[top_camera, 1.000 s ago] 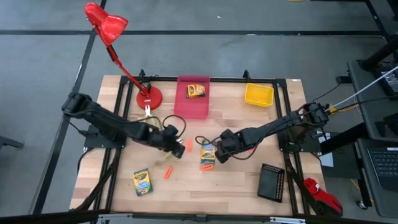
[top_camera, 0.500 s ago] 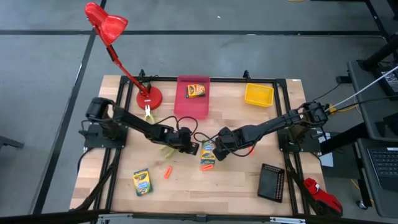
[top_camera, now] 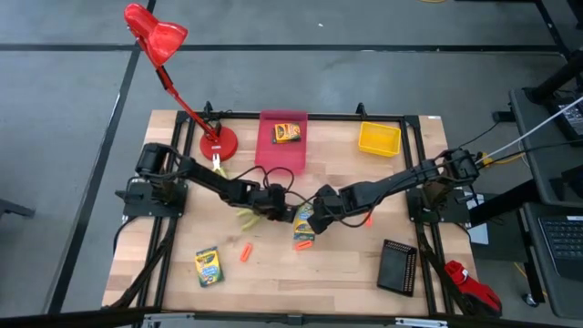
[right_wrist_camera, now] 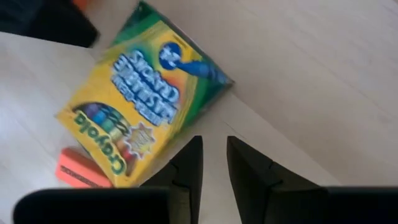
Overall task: Pick & Place School Supplies
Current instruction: Put the yellow crayon box into the red bin
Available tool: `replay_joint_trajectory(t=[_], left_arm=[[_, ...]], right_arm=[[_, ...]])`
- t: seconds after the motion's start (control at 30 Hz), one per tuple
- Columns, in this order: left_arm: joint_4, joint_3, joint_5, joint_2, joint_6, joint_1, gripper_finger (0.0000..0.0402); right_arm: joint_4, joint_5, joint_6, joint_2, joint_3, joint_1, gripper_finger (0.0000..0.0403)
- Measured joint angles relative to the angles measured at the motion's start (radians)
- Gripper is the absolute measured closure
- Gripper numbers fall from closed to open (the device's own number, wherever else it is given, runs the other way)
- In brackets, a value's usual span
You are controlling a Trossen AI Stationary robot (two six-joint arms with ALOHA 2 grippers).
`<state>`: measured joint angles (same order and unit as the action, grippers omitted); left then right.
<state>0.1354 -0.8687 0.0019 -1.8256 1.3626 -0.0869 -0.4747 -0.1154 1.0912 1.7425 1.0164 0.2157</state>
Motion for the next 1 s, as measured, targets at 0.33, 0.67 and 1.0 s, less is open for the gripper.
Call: replay_joint_trajectory(t=[0.33,0.67,1.0], left_arm=[[0.0,0.0,0.037,0.0,-0.016,0.033,0.0399],[0.026,-0.005,0.095,-0.035,-0.005,0.026,0.04],[-0.05,-0.068,0.116,-0.056,-0.063,0.033,0.0399]], right_arm=[[0.033,0.009,0.002,0.018,0.0,-0.019,0.0328],[0.032,0.025,0.053,0.024,-0.035,0.018,0.0328],[0.152,0.034,0.061,0.024,-0.05,-0.015,0.0328]])
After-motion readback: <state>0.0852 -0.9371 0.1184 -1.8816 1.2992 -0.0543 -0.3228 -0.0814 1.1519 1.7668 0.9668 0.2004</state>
